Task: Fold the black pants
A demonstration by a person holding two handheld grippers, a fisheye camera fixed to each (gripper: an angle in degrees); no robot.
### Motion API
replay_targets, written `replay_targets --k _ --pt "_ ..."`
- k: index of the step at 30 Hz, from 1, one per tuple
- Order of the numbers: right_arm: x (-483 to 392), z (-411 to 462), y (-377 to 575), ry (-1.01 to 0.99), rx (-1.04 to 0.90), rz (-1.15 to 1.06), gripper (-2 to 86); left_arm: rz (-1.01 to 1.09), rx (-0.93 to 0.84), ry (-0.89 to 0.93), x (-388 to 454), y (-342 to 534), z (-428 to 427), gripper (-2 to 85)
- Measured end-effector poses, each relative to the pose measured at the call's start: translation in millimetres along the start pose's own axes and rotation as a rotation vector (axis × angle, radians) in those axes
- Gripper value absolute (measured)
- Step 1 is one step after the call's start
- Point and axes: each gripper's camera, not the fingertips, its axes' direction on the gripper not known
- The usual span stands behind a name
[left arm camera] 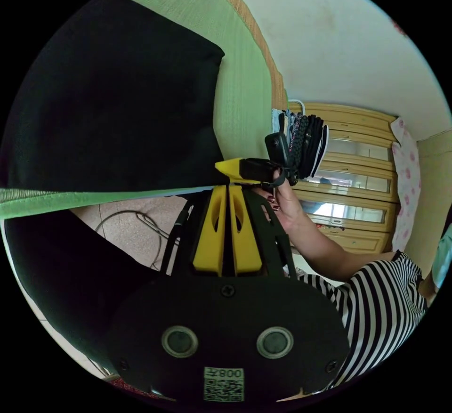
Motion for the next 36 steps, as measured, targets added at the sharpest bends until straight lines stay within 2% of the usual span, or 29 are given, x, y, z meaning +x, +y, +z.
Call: replay_targets --k 6,12,18,26,29,36 --pt "-9.8 22.0 -14.9 -0.016 -0.007 0.002 4.7 0.003 0.002 -0.014 -14.7 8.6 -14.8 0.7" --pt "-41.3 31.6 -21.9 -0.039 0.004 -0.034 2.9 0.002 0.065 0.057 -41.6 24.8 -56.0 1.0" --pt "-97.4 43.3 -37.8 -0.071 0.007 -0.109 2.1 -0.083 0.222 0.178 -89.9 46.0 -115.0 6.1" --pt "-185.9 70.3 -69.6 -0.038 -0.029 -0.212 1.6 -0.36 0.573 0.524 -181.2 75.0 -164.3 11.8" --pt "-213.4 80.3 -79.5 -0.041 -0.029 -0.231 1.5 -0.43 0.656 0.587 -203.9 78.9 -169.7 12.6" --pt "-271.0 106.0 -95.2 -0.028 -0.035 -0.26 1.4 -0.488 0.718 0.628 -229.1 65.6 -167.0 13.7"
